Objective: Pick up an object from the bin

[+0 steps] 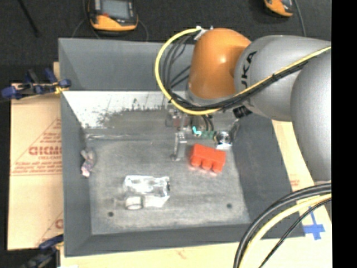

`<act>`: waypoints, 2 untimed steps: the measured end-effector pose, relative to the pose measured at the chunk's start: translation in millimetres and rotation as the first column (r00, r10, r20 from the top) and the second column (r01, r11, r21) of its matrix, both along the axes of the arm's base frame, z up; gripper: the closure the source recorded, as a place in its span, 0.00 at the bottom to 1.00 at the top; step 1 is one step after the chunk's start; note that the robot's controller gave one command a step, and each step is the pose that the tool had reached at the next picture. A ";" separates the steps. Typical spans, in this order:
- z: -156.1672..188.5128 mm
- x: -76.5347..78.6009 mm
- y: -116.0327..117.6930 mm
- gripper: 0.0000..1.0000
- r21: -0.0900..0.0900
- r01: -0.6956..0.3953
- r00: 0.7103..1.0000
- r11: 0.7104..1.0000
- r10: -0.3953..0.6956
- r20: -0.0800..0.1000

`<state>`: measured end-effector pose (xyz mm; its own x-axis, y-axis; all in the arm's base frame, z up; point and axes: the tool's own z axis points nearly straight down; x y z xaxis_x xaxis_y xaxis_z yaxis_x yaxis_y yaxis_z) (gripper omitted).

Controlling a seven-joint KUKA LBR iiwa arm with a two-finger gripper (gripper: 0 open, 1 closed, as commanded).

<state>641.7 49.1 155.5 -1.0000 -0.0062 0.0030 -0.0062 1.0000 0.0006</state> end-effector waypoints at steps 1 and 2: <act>5.1 1.9 0.0 1.00 0.001 0.001 1.000 1.000 -0.001 0.008; 138.5 7.9 16.6 1.00 0.002 0.032 0.999 0.999 -0.032 0.017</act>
Offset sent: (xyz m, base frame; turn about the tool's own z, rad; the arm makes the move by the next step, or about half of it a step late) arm 0.0000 0.0000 0.0000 0.0000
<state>649.6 65.7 294.0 -0.9996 0.0263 -0.0142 0.0262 0.9997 0.0028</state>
